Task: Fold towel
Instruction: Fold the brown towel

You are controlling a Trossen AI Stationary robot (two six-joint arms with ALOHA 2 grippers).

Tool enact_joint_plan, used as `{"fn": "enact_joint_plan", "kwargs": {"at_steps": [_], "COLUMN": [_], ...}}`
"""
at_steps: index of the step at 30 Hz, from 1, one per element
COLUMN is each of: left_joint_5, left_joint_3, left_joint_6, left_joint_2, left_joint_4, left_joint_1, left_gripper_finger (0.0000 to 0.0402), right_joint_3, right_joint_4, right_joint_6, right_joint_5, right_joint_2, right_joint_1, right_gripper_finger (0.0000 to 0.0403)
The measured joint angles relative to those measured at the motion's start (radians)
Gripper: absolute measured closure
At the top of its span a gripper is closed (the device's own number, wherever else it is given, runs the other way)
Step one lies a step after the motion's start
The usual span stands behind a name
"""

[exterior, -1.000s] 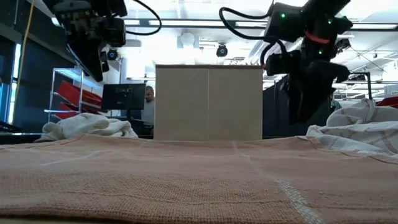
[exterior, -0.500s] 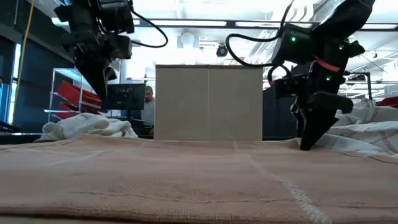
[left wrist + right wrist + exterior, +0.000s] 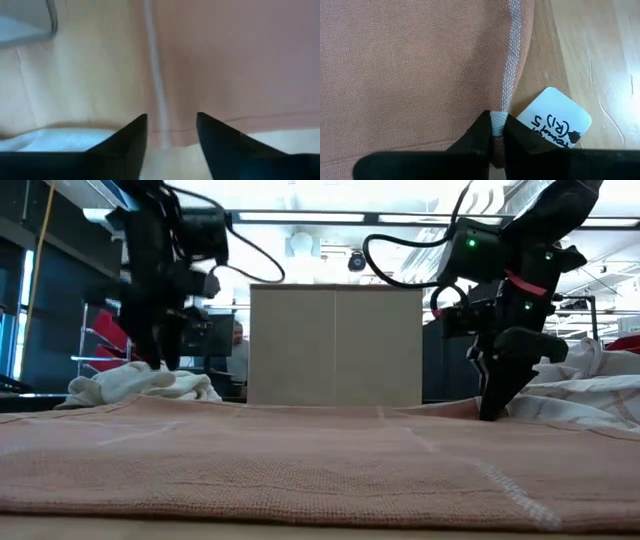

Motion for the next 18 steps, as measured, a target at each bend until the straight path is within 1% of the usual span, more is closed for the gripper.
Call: {"fn": "enact_joint_plan", "kwargs": {"at_steps": [2,4,9,14,16,18], "left_joint_5": [-0.042,-0.045,-0.039,-0.038,-0.034,-0.032], "left_joint_3": [0.000,0.000,0.001,0.001,0.001,0.001], "left_joint_6": [0.015,0.016,-0.020,-0.050,-0.057,-0.073], "left_joint_2": [0.042,0.083,0.165,0.209,0.225,0.245], "left_joint_4": [0.002,0.003,0.030,0.041,0.033,0.032], "left_joint_1": [0.005,0.016,0.044,0.053,0.053,0.053], "left_gripper_finger": [0.0200,0.0187,0.0185,0.0204,0.0223,0.0250], "right_joint_3": [0.000,0.000,0.000,0.000,0.000,0.000], "right_joint_4": [0.000,0.000,0.000,0.000,-0.001,0.000], "right_joint_6": [0.000,-0.002,-0.002,0.000,-0.001,0.000], "right_joint_5": [0.000,-0.001,-0.003,-0.004,-0.003,-0.004], "right_joint_2": [0.000,0.000,0.000,0.000,0.000,0.000], "right_joint_1": [0.000,0.000,0.000,0.000,0.000,0.000], "right_gripper_finger": [0.0392,0.0392,0.0392,0.0392,0.0392,0.0392]}}
